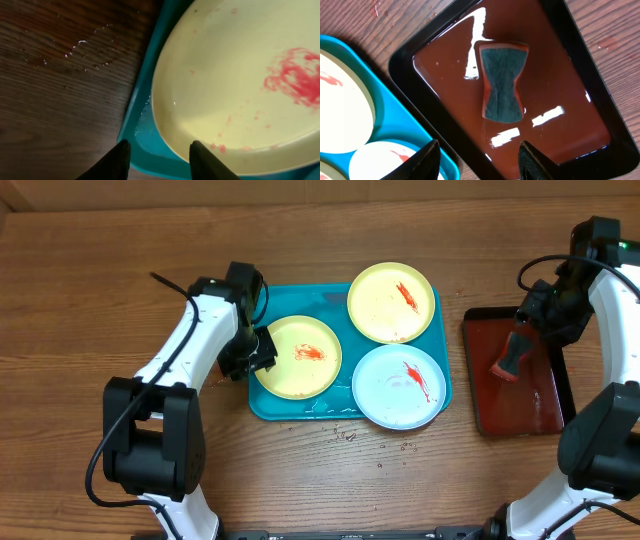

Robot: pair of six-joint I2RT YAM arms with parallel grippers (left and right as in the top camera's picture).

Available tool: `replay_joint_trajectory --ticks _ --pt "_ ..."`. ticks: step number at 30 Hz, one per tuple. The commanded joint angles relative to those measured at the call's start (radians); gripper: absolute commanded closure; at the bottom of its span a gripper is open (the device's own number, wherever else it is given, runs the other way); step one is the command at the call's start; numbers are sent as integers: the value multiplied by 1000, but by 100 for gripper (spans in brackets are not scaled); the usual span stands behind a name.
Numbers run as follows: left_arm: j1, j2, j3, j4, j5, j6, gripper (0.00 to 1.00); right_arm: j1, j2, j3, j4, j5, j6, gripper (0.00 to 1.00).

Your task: Clean dirty plates on tray and stack at the side

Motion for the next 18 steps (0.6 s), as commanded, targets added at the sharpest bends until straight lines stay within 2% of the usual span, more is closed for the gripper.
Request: replay_joint_trajectory --ticks 1,6,11,17,18 --pt "-14 -4 -51 34 -20 -56 62 3 -16 -1 15 2 0 48" --pt "-14 -4 -114 141 -19 -62 64 3 -16 -1 22 2 -21 48" --pt "-17 -4 -167 241 -20 -61 71 3 -16 -1 23 2 -23 48" --pt "-24 -4 -202 317 -19 -61 84 3 -16 -1 23 2 -23 48" --pt "-24 -4 -202 327 -19 -61 91 3 -16 -1 23 2 -23 48"
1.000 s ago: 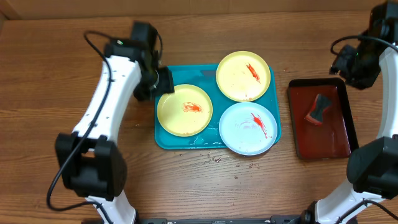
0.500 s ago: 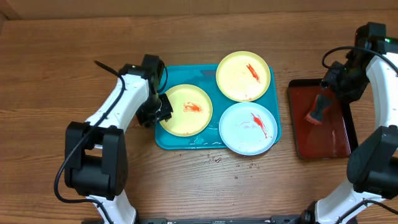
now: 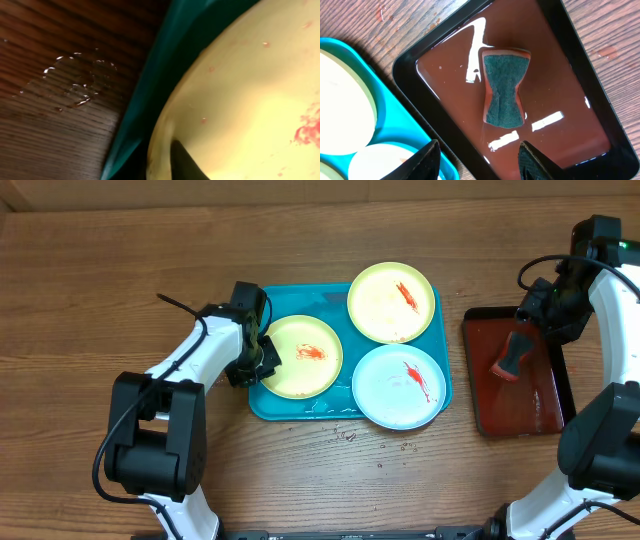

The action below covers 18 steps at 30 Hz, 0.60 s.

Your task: Clean dirty plates on tray and stack at the side

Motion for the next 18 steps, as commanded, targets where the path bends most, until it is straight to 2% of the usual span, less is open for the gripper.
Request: replay_joint_trajectory --ticks 1,11,18 --pt "-13 -4 -9 29 -7 -1 96 3 -16 -1 6 2 -4 48" --pt "-5 -4 5 177 8 217 96 5 -16 -44 1 -5 -8 49" --pt "-5 -4 5 188 -20 281 95 -4 -16 -106 0 -43 -36 50"
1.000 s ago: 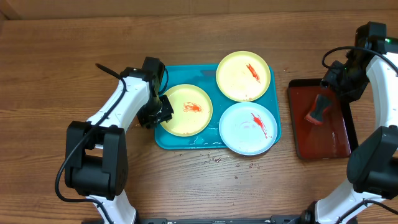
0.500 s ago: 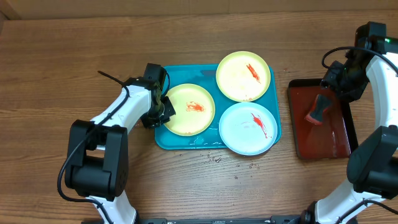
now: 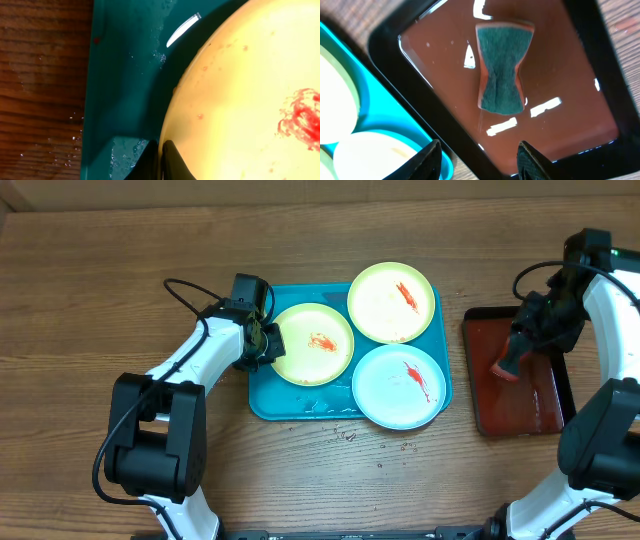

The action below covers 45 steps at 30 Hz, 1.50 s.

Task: Clean dirty plates on tray and stack at the side
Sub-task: 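Grasp the green-orange sponge in the water tray with the right gripper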

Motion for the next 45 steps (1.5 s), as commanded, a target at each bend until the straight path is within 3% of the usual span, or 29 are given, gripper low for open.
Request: replay_joint_trajectory --ticks 1,6,15,21,33,40,42,45 --pt "1 2 7 3 -32 72 96 -4 -16 -40 19 -21 -32 50" --pt "1 2 7 3 -29 70 96 -4 -16 -111 119 62 -43 51" --pt "0 2 7 3 -30 71 96 -4 -15 -265 355 70 -49 68" --pt "0 2 7 7 -30 70 96 -4 -15 -309 419 78 -119 68" --pt "0 2 7 8 -30 70 96 -4 -14 -424 537 78 -127 69" --pt "0 2 7 7 -30 70 96 -4 -14 -426 549 85 -126 86" --pt "0 2 7 7 -30 70 96 -4 -14 -426 549 85 -126 96" --pt "0 2 7 7 -30 70 96 -4 -15 -421 534 84 -126 96"
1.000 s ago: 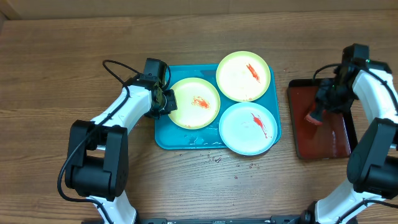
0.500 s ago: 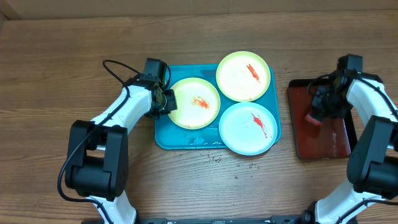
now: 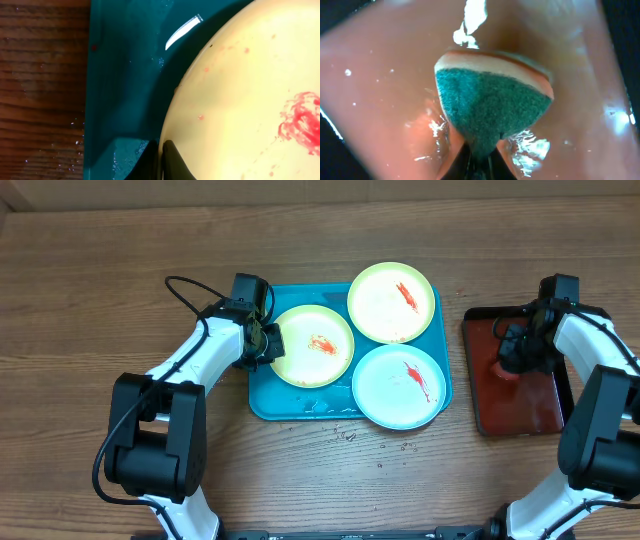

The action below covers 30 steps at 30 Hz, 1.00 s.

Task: Clean dirty plates on tray and stack at the side
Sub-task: 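Grasp the green-orange sponge in the water tray with the right gripper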

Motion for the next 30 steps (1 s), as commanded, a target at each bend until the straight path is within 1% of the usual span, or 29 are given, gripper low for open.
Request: replay_joint_trajectory --ticks 1,4,10,13,17,21,26,30 --pt "0 2 7 0 -22 30 96 -1 -14 -5 -26 6 -4 96" --pt "-5 2 7 0 -22 30 96 3 -14 36 -108 6 -4 96" --pt "0 2 7 0 -22 30 96 17 -15 185 -273 2 -2 96" --pt "4 2 7 -3 -22 31 96 24 -15 236 -308 3 -4 96" --pt "3 2 7 -2 -22 30 96 25 -14 236 -295 0 -10 96" --pt "4 2 7 0 -22 31 96 24 -14 232 -298 -16 -52 96" --pt "4 2 7 2 -22 31 96 29 -14 187 -222 -43 -159 96" --pt "4 2 7 3 -22 31 96 33 -14 120 -161 -39 -161 96"
